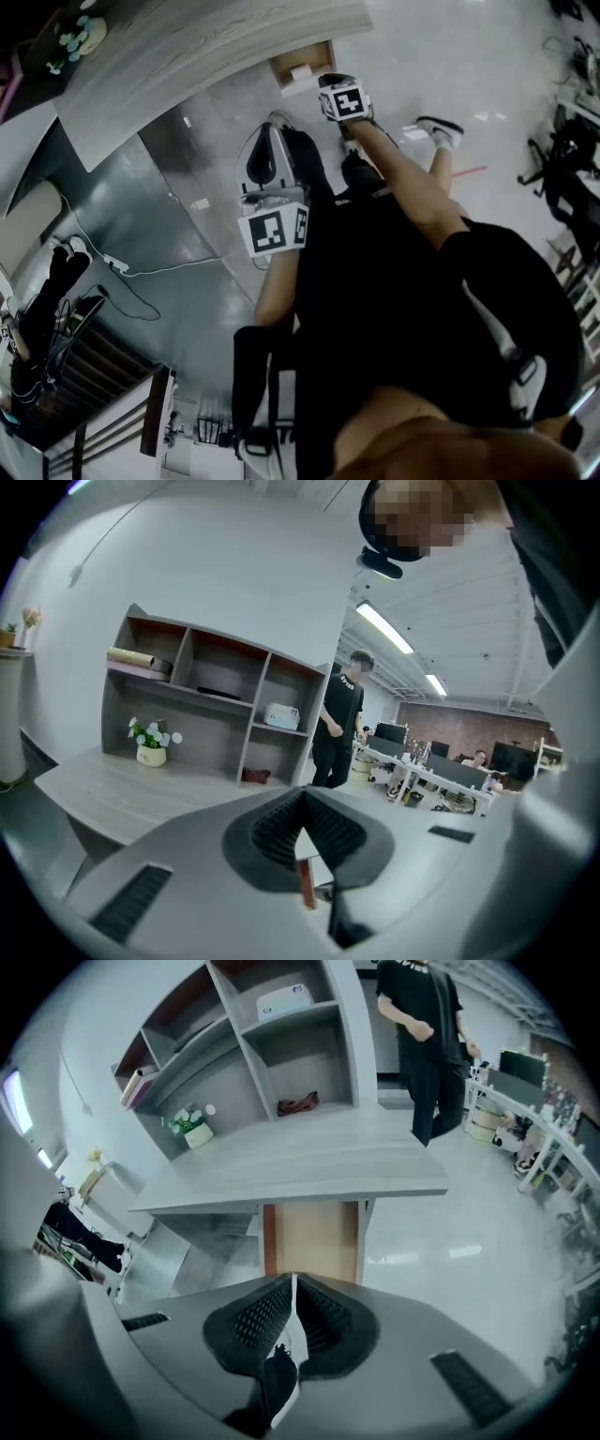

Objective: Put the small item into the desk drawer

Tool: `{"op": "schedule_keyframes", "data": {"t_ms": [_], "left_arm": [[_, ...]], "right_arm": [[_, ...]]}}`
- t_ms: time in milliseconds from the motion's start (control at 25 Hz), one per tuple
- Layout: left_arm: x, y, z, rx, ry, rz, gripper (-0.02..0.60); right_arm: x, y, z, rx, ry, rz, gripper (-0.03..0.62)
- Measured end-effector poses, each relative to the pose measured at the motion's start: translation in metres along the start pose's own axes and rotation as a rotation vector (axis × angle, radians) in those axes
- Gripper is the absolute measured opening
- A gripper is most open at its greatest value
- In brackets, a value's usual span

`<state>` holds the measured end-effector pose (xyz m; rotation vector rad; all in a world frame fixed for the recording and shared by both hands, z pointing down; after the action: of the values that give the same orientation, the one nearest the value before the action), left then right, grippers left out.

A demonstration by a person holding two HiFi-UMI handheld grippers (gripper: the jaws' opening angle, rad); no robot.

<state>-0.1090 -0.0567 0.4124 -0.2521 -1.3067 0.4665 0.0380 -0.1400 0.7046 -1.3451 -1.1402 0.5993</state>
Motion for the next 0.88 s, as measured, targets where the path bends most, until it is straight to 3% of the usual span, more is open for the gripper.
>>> {"op": "schedule_keyframes", "data": {"t_ms": [440, 640, 880], "left_arm": [[-0.044, 0.007, 0.001, 0.051, -0.055, -0.051, -0.002], [-0.067, 0.005, 0.004, 0.081, -0.019, -0.086, -0.002], [-0.082, 0.006, 0.020, 0.121, -0.049, -0.075, -0.002]], "right_arm": [[-0.042, 0.084, 0.025, -0.036, 0.011, -0.169, 0.000], [-0.069, 0.126, 0.038, -0.037, -0.004, -0.281, 0.000], [-0.088, 0.178, 0.057, -0.042, -0.035, -0.406, 0.000]]}}
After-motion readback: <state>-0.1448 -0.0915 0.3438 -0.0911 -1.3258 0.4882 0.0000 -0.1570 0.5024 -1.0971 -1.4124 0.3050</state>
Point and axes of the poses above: the fingertips, and each gripper's own axes: y backward along the fingers, z to its left, x out of its underside, the point moved 2 cm from there along y, backward along the fingers, and after that the axes turned 6 degrees about z, right-handed, at the moved point
